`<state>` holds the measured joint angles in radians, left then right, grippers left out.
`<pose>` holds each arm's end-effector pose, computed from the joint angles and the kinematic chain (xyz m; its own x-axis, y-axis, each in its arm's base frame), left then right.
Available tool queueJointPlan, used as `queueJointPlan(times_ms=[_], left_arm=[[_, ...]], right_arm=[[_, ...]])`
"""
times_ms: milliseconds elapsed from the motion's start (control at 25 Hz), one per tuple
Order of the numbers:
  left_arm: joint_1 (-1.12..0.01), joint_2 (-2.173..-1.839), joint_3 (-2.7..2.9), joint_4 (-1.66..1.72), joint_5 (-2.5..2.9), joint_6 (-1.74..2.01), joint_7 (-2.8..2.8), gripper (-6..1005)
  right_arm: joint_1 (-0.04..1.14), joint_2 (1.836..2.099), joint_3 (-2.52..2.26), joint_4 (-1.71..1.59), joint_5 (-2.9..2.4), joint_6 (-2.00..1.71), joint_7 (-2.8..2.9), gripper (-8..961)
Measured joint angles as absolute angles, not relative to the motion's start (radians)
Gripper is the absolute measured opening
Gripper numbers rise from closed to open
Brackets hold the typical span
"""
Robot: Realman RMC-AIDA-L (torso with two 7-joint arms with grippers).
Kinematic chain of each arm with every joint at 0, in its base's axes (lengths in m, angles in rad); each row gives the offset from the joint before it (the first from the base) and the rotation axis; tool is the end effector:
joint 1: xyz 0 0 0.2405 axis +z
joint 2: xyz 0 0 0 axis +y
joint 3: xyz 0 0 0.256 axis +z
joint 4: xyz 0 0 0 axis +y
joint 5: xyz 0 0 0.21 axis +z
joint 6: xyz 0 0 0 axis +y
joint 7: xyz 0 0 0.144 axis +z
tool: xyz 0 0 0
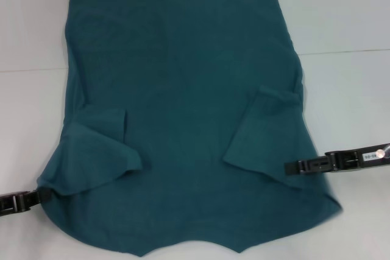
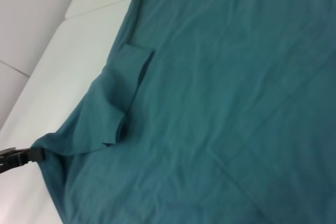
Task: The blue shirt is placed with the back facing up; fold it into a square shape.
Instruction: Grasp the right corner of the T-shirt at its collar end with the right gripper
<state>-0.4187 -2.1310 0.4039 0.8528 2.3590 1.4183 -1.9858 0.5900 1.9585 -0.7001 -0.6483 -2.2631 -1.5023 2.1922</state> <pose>-0.3494 0.3030 0.0339 0.3247 0.7892 0.5214 0.9458 -0.2750 -0.1728 0.2979 0.3475 0.0328 0.3558 -0.8857 -0.2983 -0.9303 -0.3662 -0.0225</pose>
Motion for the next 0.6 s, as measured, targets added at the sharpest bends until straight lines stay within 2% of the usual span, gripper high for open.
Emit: queueJointPlan(times_ms=[320,440,600], left_arm=[[-0.419,-2.134,0.404,0.853,2.358,1.418,-1.985,14],[-0.419,-2.135,0.405,0.853,2.355,1.42,-1.985,14],[-0.419,-2.135,0.405,0.853,2.35,1.421,-1.985,14]], right_arm=[[0.553,1.913,-0.699,-0.65,-2.299,-1.509,2.229,836],[0.53,1.902,-0.699,-0.655,-2.335,-1.516,2.252,836],[0.513,1.901,-0.696,-0.662,-2.343,-1.527,2.255,836]])
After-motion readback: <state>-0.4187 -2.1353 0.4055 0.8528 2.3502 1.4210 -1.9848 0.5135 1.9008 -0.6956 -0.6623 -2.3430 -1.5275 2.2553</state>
